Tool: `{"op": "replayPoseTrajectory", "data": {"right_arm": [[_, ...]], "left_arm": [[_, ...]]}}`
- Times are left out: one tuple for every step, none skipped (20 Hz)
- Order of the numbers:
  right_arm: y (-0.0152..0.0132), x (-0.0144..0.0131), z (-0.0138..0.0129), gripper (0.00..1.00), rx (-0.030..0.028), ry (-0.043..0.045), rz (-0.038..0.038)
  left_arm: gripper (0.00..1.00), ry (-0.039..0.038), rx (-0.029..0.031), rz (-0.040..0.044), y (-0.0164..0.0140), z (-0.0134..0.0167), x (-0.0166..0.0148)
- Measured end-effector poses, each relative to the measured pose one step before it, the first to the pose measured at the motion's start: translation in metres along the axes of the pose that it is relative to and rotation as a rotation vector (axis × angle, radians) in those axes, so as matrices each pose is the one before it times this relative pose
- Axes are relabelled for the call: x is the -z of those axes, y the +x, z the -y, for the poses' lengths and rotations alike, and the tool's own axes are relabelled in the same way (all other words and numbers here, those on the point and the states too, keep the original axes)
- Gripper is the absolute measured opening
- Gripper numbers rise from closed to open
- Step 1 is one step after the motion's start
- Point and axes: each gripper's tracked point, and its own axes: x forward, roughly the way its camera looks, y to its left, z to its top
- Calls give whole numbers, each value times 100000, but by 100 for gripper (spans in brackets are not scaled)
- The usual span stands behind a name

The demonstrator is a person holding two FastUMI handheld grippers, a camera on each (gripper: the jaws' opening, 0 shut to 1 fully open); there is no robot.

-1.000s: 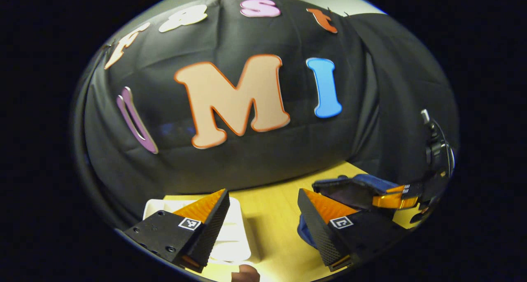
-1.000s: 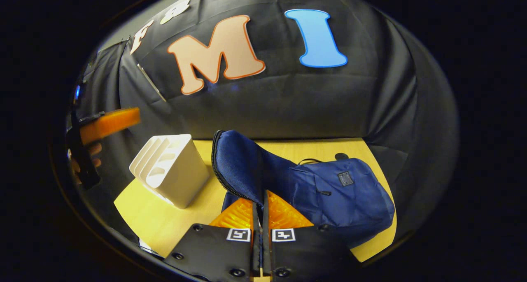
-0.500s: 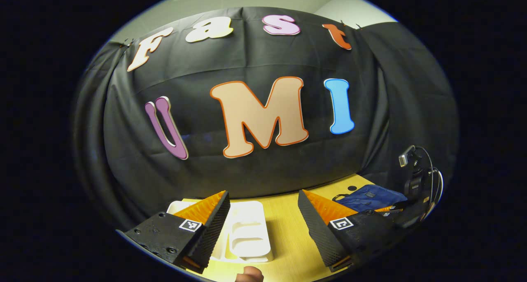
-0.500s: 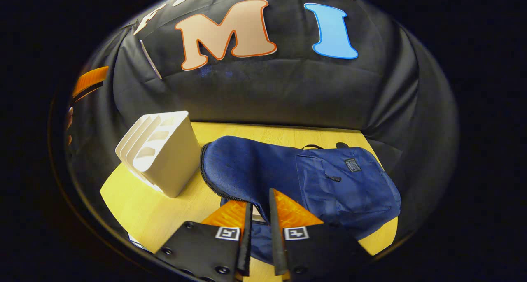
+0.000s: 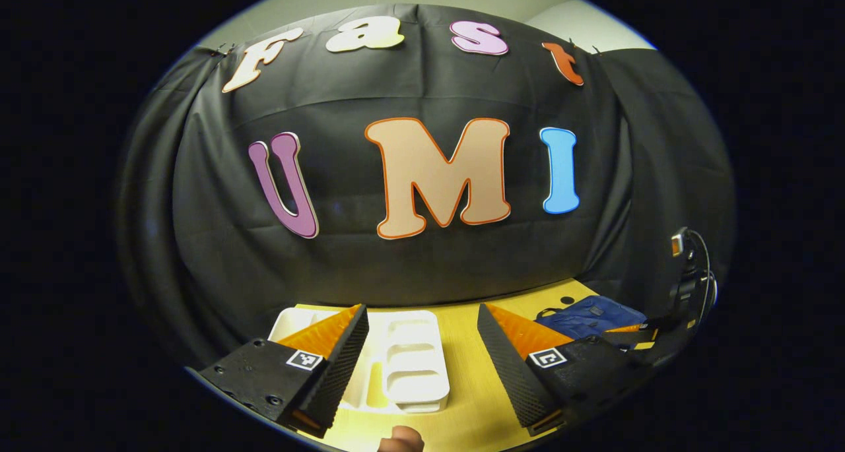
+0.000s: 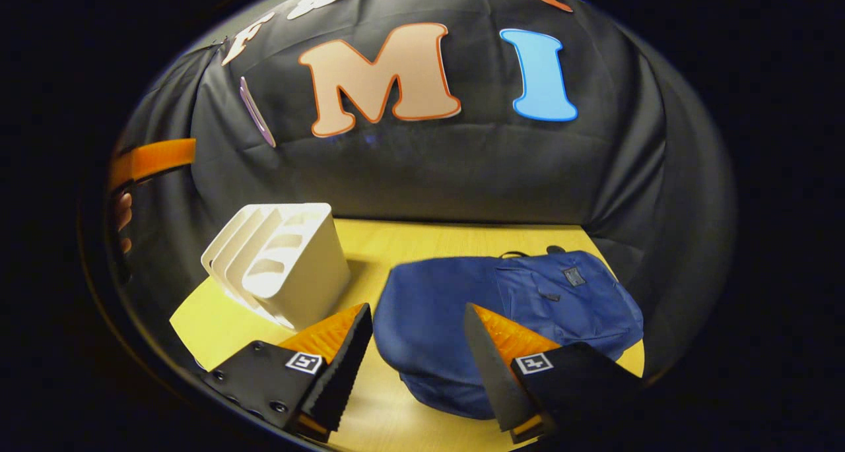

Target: Open the schoolbag, grab two books from the bookshelf and put them into the schoolbag.

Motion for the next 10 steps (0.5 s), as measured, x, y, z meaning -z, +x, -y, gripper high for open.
{"op": "replayPoseTrajectory", "data": {"right_arm": [[-182,-769,-355,93,172,-432,1794],[-315,-987,-358,93,102,-462,1938],[-165,-756,-344,98,43,-608,1631],[-310,-941,-307,96,184,-606,1677],[-366,-860,-218,94,574,-511,1890],[-329,-1118,-264,99,397,-220,2440],[-390,-1333,-289,95,412,-172,2910],[-483,-1495,-69,94,1184,-335,3640],[-294,-1329,-33,95,931,-422,3160],[-217,-1506,75,94,1081,-789,3329]], "left_arm": [[100,-373,412,-142,-164,-41,16],[96,-461,433,166,-39,-57,62],[100,-149,158,-107,-90,-96,-35],[97,-77,-50,-78,-33,-161,18],[97,-231,-536,185,-134,-139,-101],[97,-470,-320,827,-60,-178,-226],[97,-551,-99,726,-116,-43,-251],[97,-514,-318,683,-80,-32,-105],[100,-249,-497,456,-120,-138,-177],[100,-388,-539,388,-91,-116,-104]]}}
